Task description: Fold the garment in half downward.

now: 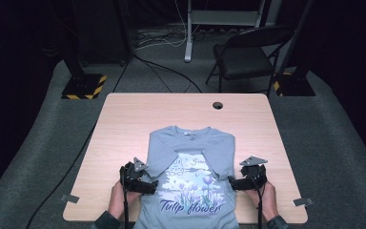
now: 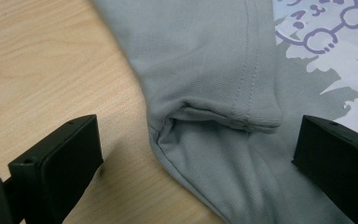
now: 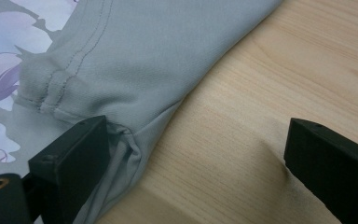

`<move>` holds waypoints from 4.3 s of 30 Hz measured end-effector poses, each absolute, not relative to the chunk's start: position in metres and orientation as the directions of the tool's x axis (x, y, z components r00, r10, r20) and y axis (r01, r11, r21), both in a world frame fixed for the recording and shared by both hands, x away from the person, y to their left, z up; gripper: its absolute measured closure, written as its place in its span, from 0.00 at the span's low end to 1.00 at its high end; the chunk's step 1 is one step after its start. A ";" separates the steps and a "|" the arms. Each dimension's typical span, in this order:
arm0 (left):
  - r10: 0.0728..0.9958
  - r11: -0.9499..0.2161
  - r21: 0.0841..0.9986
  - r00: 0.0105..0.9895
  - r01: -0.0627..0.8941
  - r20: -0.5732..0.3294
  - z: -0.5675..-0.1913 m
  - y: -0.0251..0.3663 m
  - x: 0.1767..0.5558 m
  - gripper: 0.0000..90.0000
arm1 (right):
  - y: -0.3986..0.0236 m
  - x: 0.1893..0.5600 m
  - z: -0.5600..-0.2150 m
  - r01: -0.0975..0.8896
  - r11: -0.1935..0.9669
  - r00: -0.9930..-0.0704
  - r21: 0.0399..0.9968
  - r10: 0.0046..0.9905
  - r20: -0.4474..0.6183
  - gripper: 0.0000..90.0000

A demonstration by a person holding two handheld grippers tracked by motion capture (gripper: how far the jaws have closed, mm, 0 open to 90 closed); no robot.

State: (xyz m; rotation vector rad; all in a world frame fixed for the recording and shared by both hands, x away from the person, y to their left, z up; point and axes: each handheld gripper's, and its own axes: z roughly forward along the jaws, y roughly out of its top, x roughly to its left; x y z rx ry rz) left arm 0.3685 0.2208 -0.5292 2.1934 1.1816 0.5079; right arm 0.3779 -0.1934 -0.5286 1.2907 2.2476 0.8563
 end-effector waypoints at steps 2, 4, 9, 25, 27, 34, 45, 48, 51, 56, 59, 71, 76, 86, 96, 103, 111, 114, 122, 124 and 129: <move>0.837 -0.453 0.657 0.542 0.603 0.079 -0.526 0.218 0.368 0.00 | -0.194 0.379 -0.528 0.631 0.378 -0.487 0.678 0.873 -0.033 0.06; 0.839 -0.433 0.676 0.541 0.596 0.061 -0.521 0.219 0.371 0.00 | -0.195 0.380 -0.524 0.634 0.353 -0.487 0.688 0.873 0.001 0.05; 0.853 -0.404 0.707 0.517 0.580 0.063 -0.510 0.221 0.383 0.00 | -0.193 0.387 -0.512 0.612 0.326 -0.482 0.720 0.876 0.014 0.06; 0.879 -0.436 0.642 0.452 0.630 0.153 -0.522 0.216 0.417 0.00 | -0.190 0.414 -0.526 0.656 0.348 -0.455 0.669 0.890 -0.017 0.05; 0.878 -0.436 0.643 0.454 0.630 0.151 -0.522 0.216 0.416 0.00 | -0.190 0.413 -0.526 0.657 0.344 -0.453 0.671 0.891 -0.013 0.05; 0.876 -0.436 0.642 0.462 0.631 0.140 -0.523 0.218 0.403 0.00 | -0.190 0.405 -0.527 0.651 0.351 -0.470 0.673 0.882 -0.006 0.05; 0.872 -0.436 0.637 0.473 0.635 0.125 -0.524 0.223 0.389 0.00 | -0.190 0.394 -0.528 0.644 0.366 -0.492 0.672 0.871 -0.003 0.05; 0.873 -0.431 0.638 0.474 0.638 0.115 -0.524 0.224 0.384 0.00 | -0.189 0.391 -0.528 0.644 0.368 -0.495 0.671 0.869 -0.002 0.05; 0.872 -0.431 0.636 0.476 0.640 0.112 -0.524 0.225 0.382 0.01 | -0.189 0.389 -0.528 0.644 0.369 -0.496 0.670 0.868 -0.001 0.05; 0.874 -0.424 0.633 0.475 0.648 0.099 -0.524 0.227 0.376 0.00 | -0.190 0.386 -0.528 0.640 0.373 -0.503 0.671 0.864 0.000 0.05; 0.875 -0.419 0.634 0.475 0.649 0.093 -0.525 0.228 0.374 0.00 | -0.190 0.385 -0.528 0.639 0.375 -0.505 0.671 0.863 -0.002 0.05; 0.875 -0.378 0.649 0.484 0.660 0.017 -0.520 0.233 0.386 0.01 | -0.192 0.390 -0.521 0.646 0.336 -0.493 0.685 0.869 0.038 0.03; 0.881 -0.355 0.657 0.474 0.665 -0.003 -0.515 0.236 0.402 0.01 | -0.195 0.400 -0.512 0.648 0.293 -0.482 0.703 0.872 0.080 0.03; 0.885 -0.322 0.669 0.463 0.670 -0.038 -0.505 0.231 0.437 0.01 | -0.193 0.435 -0.505 0.683 0.237 -0.445 0.691 0.885 0.136 0.02; 0.895 -0.291 0.652 0.440 0.700 -0.073 -0.504 0.229 0.463 0.01 | -0.184 0.473 -0.505 0.713 0.203 -0.412 0.671 0.896 0.167 0.01; 0.904 -0.263 0.639 0.416 0.723 -0.099 -0.507 0.229 0.473 0.12 | -0.180 0.490 -0.506 0.729 0.179 -0.397 0.661 0.897 0.195 0.16; 0.914 -0.258 0.625 0.397 0.736 -0.090 -0.512 0.231 0.478 0.35 | -0.179 0.500 -0.510 0.759 0.161 -0.371 0.632 0.903 0.217 0.40; 0.921 -0.262 0.626 0.384 0.735 -0.065 -0.512 0.229 0.478 0.41 | -0.179 0.500 -0.510 0.759 0.161 -0.367 0.630 0.906 0.212 0.51; 0.922 -0.281 0.633 0.386 0.721 -0.030 -0.511 0.223 0.476 0.61 | -0.176 0.499 -0.511 0.757 0.169 -0.368 0.632 0.909 0.197 0.75; 0.922 -0.278 0.639 0.386 0.718 -0.033 -0.512 0.223 0.476 0.65 | -0.175 0.499 -0.510 0.759 0.173 -0.367 0.628 0.910 0.192 0.80; 0.915 -0.274 0.657 0.400 0.703 -0.047 -0.513 0.222 0.475 0.78 | -0.173 0.497 -0.512 0.750 0.187 -0.380 0.635 0.907 0.182 0.90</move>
